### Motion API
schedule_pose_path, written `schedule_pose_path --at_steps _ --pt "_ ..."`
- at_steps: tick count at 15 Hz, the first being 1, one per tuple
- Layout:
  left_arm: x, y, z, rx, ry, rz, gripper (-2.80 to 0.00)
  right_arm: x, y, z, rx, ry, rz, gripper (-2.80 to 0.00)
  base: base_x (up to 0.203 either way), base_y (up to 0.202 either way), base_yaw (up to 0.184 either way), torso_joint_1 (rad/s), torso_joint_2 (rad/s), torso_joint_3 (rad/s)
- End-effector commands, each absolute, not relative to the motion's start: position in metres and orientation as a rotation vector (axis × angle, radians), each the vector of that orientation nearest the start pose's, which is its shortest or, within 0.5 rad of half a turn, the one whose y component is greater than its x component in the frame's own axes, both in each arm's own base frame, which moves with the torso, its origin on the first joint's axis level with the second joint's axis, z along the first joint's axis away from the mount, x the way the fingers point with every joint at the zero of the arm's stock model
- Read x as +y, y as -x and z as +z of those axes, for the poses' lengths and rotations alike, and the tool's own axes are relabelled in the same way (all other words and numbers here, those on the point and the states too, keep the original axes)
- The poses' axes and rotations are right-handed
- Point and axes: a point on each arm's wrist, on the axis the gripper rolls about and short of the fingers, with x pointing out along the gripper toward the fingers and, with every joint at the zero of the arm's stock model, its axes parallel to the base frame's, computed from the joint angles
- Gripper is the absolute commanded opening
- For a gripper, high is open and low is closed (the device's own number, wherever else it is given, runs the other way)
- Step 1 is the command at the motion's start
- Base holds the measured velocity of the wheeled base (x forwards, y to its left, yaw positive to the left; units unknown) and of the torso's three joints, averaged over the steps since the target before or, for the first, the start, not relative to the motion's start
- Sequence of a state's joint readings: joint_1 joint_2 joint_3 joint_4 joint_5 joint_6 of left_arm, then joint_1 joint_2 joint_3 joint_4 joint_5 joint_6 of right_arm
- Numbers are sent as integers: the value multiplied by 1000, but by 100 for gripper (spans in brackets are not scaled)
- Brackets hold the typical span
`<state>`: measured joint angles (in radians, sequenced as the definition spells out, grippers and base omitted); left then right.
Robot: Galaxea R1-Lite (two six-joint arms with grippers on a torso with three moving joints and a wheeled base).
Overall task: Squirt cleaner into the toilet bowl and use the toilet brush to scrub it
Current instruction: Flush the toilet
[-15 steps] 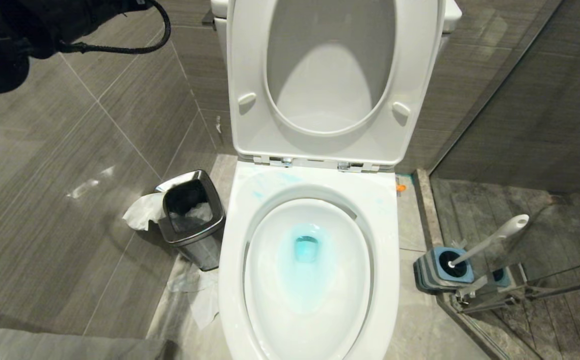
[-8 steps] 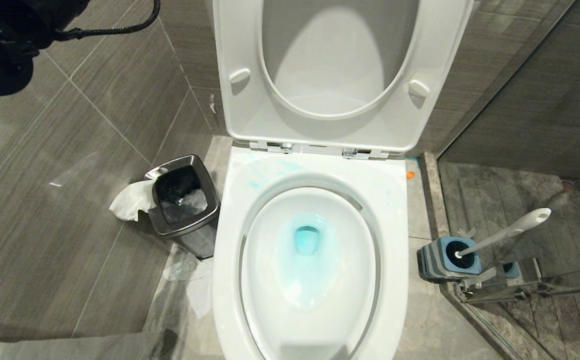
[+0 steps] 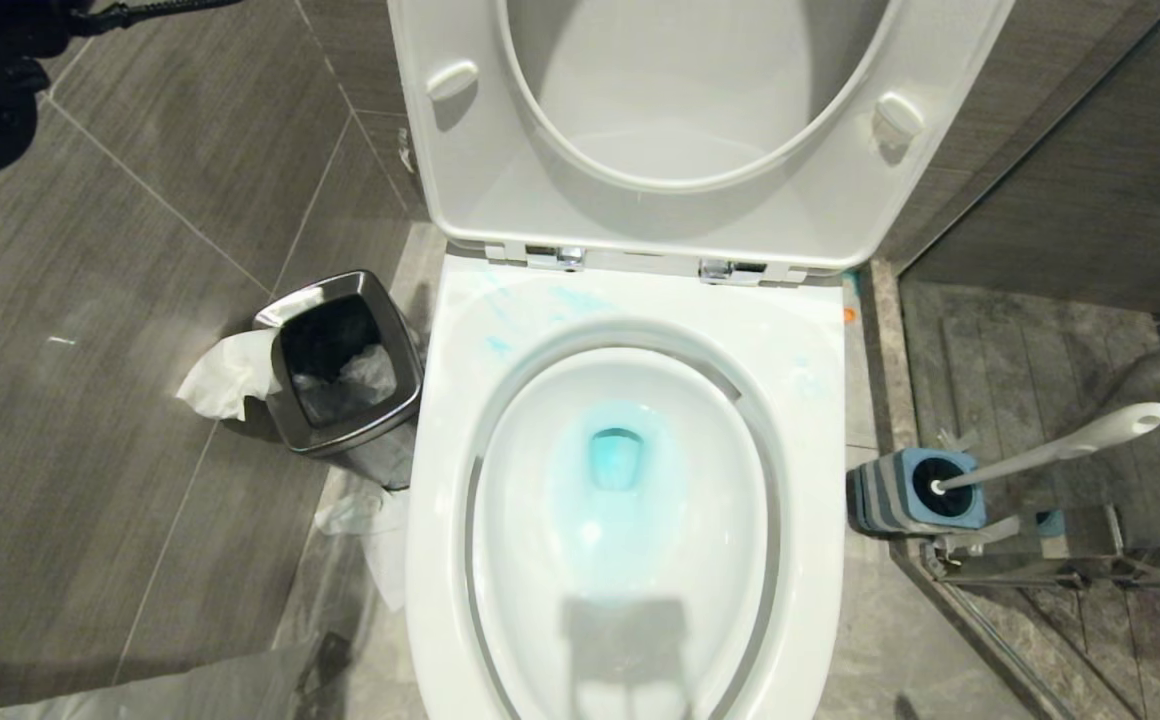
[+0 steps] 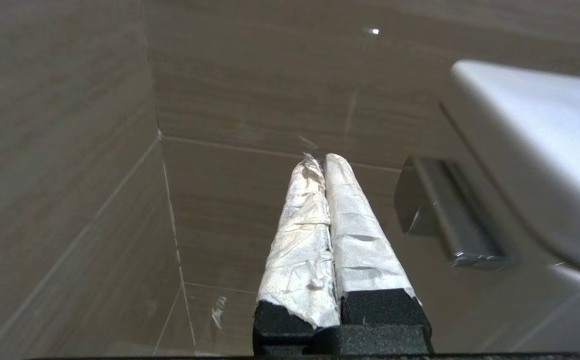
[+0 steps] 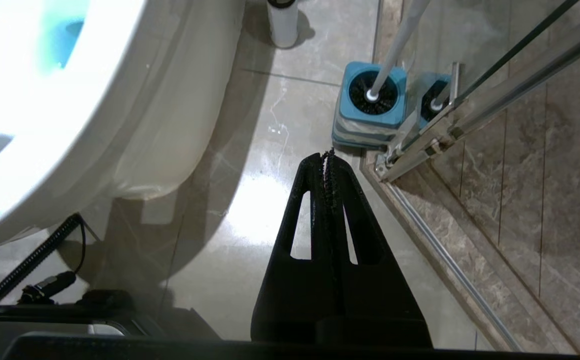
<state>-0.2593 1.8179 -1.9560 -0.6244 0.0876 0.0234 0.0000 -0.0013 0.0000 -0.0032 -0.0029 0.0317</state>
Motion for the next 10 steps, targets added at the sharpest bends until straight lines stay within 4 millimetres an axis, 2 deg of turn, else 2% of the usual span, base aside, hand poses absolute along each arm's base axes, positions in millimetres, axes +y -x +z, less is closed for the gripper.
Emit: schedule_pose_path --at_steps 1,4,10 --pt "-80 -292 465 -772 123 -157 -280 0 23 76 -3 -32 -3 -280 0 0 0 2 2 -198" --pt "-79 -283 471 -791 129 -157 -280 0 23 76 -3 -32 -3 -280 0 0 0 4 6 -98" --pt "-95 -268 477 -806 159 -222 -280 0 23 76 -3 -32 -3 -280 0 0 0 0 0 0"
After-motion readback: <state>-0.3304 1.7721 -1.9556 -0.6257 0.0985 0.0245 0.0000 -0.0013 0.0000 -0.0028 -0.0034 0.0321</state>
